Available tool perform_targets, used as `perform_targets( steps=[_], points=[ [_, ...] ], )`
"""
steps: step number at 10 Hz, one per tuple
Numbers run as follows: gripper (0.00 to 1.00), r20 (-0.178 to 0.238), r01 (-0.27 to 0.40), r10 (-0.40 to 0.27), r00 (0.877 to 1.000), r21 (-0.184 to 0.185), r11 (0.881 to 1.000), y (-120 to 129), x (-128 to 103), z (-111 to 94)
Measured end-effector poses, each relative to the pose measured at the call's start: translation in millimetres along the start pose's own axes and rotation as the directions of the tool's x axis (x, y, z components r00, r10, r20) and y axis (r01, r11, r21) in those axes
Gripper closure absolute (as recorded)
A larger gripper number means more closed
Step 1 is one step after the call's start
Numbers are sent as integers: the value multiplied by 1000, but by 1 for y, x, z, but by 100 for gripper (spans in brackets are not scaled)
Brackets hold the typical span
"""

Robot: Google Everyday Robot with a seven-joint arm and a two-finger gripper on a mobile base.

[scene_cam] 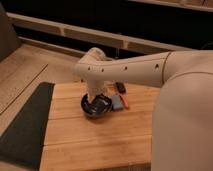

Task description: Place the pepper on the white sponge

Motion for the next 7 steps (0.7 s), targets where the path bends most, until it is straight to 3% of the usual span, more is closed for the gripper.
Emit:
perform_targets(
  steps=[4,6,7],
  points=[
    [35,49,-42,41,998,39,998,-66,-27,16],
    [35,99,-118,114,989,41,992,-114,-31,11],
    [35,100,-121,117,988,37,992,-114,-32,11]
  ],
)
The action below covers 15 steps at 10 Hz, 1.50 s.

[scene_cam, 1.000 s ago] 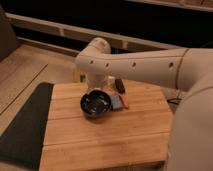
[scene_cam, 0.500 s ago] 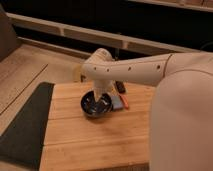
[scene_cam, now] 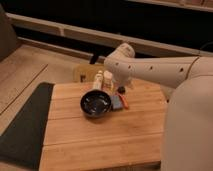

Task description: Place the pepper on the white sponge

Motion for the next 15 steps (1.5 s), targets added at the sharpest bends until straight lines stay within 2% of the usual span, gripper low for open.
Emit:
perform_targets(
  steps=[1,3,4,6,8,9,10,11,12,13,14,15],
  points=[
    [35,7,7,-7,1000,-10,1000,8,-2,-1],
    [35,-1,6,-6,1000,1,1000,5,0,1],
    [35,-14,-7,7,1000,16,1000,-3,2,8],
    [35,-73,-90,95,993,69,994,-49,15,39],
    [35,-90,-163,172,981,103,981,-92,18,60],
    [35,-81,-183,191,978,96,978,-105,11,72],
    [35,-74,-196,202,977,74,978,-112,6,81],
    [35,-62,-203,204,977,29,979,-115,0,91],
    [35,-43,-195,193,980,-48,980,-113,-10,104],
    [35,-30,-172,170,985,-99,980,-108,-16,111],
    [35,-16,-132,131,991,-169,977,-91,-22,114],
    [35,-5,-67,67,998,-249,966,-64,-25,118]
  ],
)
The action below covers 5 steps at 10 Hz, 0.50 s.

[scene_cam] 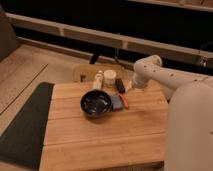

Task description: Place the pepper on the white sponge

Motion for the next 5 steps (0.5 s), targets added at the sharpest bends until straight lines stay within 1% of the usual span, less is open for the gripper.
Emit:
perform_targets(
  steps=[1,2,4,5],
  points=[
    [35,-13,41,-42,999,-43,998,11,4,7],
    [35,-27,69,-71,997,-70,995,17,7,11],
    [35,-64,114,-121,991,-109,988,26,16,17],
    [35,-65,115,-123,990,-110,987,26,17,18]
  ],
)
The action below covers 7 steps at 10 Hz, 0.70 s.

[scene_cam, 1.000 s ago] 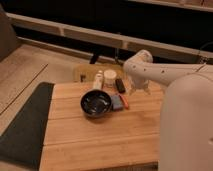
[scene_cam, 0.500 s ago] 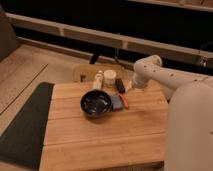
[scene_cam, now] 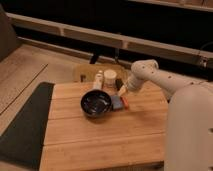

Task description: Place the pepper on the white sponge

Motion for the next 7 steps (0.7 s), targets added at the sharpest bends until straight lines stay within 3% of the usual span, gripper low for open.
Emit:
perform_targets(
  steps=[4,7],
  points=[
    [35,-6,-5,5,1000,17,1000,-3,3,-2],
    [35,-46,-29,31,998,39,999,-12,14,7]
  ],
)
